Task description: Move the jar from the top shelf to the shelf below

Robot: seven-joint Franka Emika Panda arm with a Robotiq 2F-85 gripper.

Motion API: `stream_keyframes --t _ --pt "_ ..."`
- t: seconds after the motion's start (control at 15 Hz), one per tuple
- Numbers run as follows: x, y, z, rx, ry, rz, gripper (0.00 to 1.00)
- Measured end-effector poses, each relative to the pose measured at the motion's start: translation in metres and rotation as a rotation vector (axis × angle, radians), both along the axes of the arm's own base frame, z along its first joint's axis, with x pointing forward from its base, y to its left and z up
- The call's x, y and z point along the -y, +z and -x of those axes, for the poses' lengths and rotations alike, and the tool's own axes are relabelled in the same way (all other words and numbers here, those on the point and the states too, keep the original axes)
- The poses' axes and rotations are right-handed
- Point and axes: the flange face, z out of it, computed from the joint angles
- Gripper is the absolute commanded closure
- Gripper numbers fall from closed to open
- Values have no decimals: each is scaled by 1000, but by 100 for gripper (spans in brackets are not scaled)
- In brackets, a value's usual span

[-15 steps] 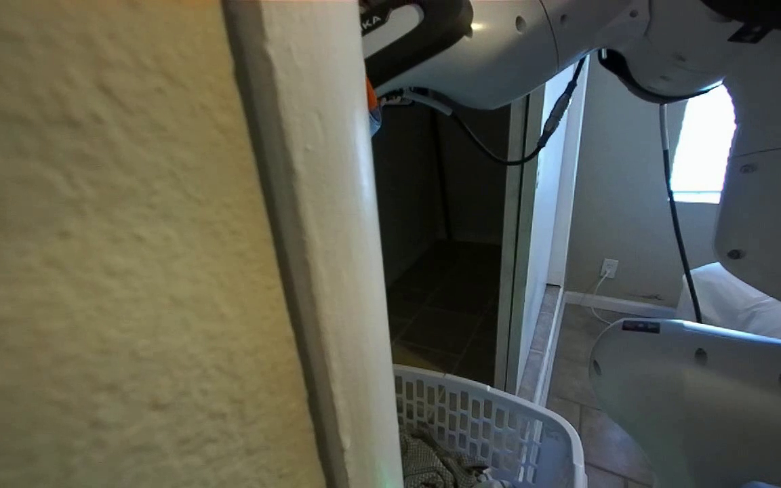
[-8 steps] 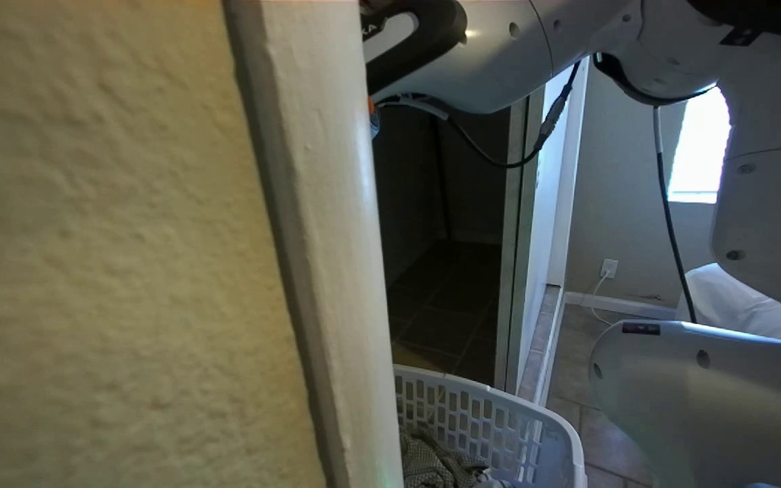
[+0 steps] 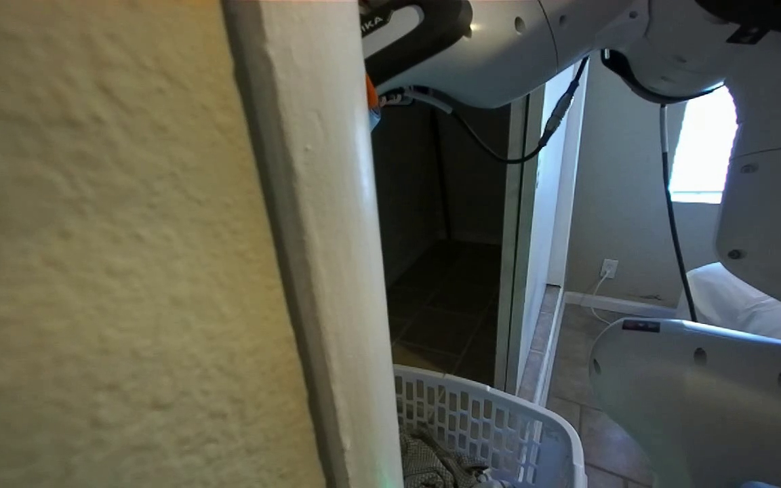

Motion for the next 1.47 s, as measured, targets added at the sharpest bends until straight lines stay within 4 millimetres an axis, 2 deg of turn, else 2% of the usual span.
stream_keyframes --t 0.07,0.13,0.73,0.8,1.47 --pt "0 0 0 -6 5 4 74" --pt "-1 0 0 -11 9 8 68" --pt "6 4 -2 -33 14 33 5" --pt "8 4 -3 -40 13 40 1" --pt "21 13 -5 -97 33 92 0"
